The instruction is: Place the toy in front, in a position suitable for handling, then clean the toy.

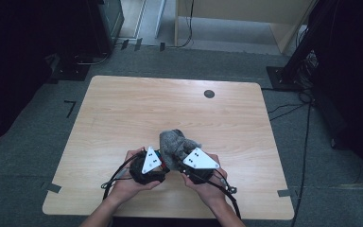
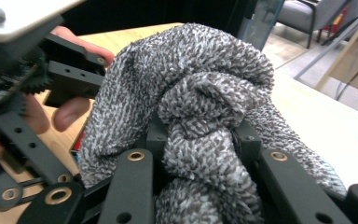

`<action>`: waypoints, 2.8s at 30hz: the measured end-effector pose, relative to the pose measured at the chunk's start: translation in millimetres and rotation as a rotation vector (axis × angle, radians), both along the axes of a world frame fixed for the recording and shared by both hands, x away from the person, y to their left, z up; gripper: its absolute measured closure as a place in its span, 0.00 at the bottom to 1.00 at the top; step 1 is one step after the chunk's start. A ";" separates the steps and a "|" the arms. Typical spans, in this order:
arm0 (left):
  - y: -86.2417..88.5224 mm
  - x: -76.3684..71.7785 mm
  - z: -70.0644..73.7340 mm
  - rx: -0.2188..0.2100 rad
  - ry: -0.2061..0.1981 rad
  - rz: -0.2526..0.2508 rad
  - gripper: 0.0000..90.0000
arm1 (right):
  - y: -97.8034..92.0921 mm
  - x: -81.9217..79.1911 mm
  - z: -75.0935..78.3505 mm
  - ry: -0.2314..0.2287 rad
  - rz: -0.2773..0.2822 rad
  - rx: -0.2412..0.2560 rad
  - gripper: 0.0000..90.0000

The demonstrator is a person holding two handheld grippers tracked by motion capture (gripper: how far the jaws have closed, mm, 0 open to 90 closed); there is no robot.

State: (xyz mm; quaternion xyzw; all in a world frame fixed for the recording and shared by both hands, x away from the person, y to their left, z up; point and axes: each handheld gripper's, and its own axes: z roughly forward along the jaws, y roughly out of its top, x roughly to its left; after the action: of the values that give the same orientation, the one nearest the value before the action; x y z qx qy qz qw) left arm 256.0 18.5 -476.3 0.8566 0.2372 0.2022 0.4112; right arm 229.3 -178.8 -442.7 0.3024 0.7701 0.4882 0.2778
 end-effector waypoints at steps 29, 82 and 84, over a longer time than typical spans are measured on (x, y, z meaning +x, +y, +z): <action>0.8 0.4 1.1 -0.012 -0.006 -0.009 0.38 | 6.6 -4.3 0.5 -0.010 0.058 0.049 0.74; 1.6 -2.4 -3.8 -0.012 -0.009 -0.011 0.38 | 26.8 -7.4 -2.7 -0.048 0.161 -0.041 0.75; 2.5 -3.4 -3.5 -0.013 -0.015 -0.005 0.38 | 27.2 -4.6 -3.0 -0.047 0.153 -0.041 0.75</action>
State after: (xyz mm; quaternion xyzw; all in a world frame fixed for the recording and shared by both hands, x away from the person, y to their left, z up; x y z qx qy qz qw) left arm 252.5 21.1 -479.7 0.8530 0.2331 0.2059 0.4190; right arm 224.6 -151.6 -445.7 0.2253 0.7942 0.4990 0.2636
